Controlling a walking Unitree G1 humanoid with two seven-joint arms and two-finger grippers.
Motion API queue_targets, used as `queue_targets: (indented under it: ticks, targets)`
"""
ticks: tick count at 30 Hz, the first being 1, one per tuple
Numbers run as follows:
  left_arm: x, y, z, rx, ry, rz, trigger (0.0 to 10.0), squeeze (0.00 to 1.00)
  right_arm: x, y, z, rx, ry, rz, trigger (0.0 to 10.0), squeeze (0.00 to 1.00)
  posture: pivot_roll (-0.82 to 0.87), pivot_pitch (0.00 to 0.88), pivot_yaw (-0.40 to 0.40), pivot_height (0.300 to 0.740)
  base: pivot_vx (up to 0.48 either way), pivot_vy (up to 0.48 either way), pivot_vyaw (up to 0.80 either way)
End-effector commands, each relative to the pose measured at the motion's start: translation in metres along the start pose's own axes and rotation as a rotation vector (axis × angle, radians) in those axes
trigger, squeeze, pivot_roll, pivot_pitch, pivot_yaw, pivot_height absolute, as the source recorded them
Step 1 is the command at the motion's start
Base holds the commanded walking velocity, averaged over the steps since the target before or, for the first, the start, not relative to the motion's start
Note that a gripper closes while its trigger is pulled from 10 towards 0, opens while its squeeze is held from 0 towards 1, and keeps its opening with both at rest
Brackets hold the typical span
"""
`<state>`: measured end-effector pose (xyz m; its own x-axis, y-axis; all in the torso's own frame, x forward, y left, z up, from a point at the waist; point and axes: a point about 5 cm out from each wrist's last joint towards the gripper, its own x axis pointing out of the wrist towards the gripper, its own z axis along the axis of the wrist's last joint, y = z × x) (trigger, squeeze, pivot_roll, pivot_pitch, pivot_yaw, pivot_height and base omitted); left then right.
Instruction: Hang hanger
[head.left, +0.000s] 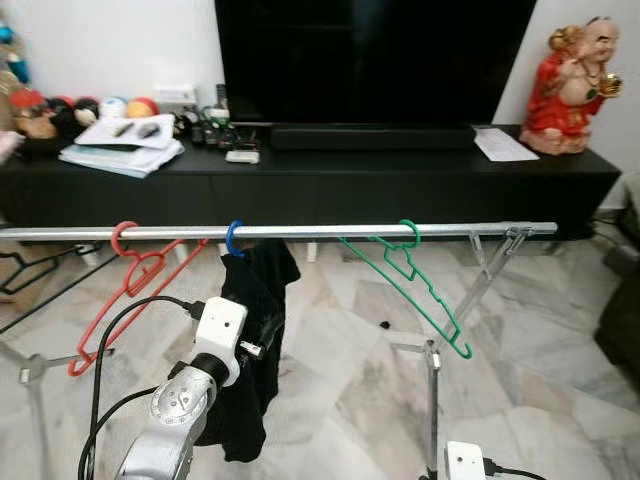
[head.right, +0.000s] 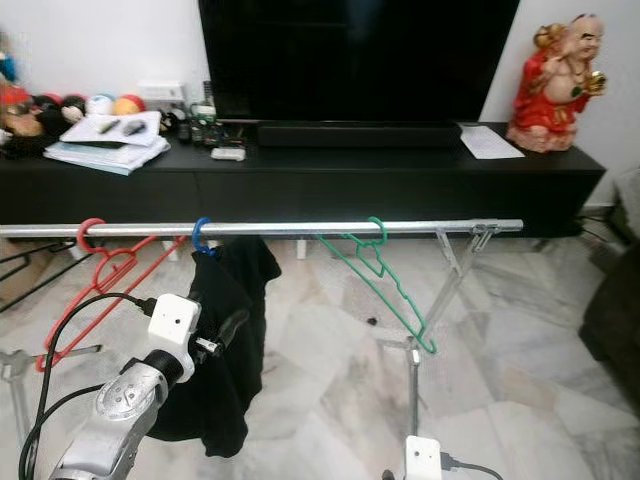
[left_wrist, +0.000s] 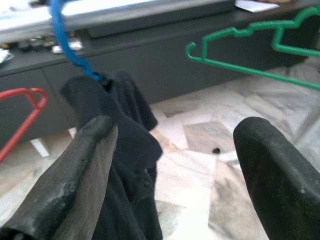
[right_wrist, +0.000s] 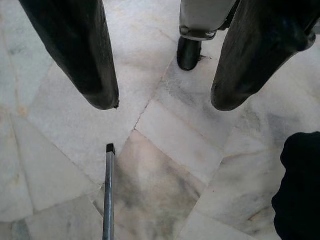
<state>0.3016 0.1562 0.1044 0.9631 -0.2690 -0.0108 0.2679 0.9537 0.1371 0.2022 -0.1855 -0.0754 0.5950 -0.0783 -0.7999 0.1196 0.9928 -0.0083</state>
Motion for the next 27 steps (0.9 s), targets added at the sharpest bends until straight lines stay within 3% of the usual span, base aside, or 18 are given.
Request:
queue_targets:
  ticks: [1, 8, 27]
  targets:
    - [0.000, 0.005, -0.004, 0.006, 0.031, 0.009, 10.0, 0.00, 0.000, 0.002, 0.002, 0.001, 0.000, 0.002, 10.0, 0.00, 0.08, 0.042, -0.043, 0.740, 0.000, 0.480, 0.00]
    - [0.000, 0.002, -0.006, 0.001, 0.034, -0.006, 10.0, 0.00, 0.000, 0.002, 0.001, 0.000, 0.001, 0.004, 10.0, 0.00, 0.08, 0.044, -0.044, 0.740, 0.000, 0.446, 0.00]
    - [0.002, -0.007, -0.007, 0.011, 0.033, -0.091, 10.0, 0.00, 0.000, 0.002, 0.002, -0.001, 0.000, 0.006, 10.0, 0.00, 0.08, 0.044, -0.045, 0.740, 0.000, 0.000, 0.00]
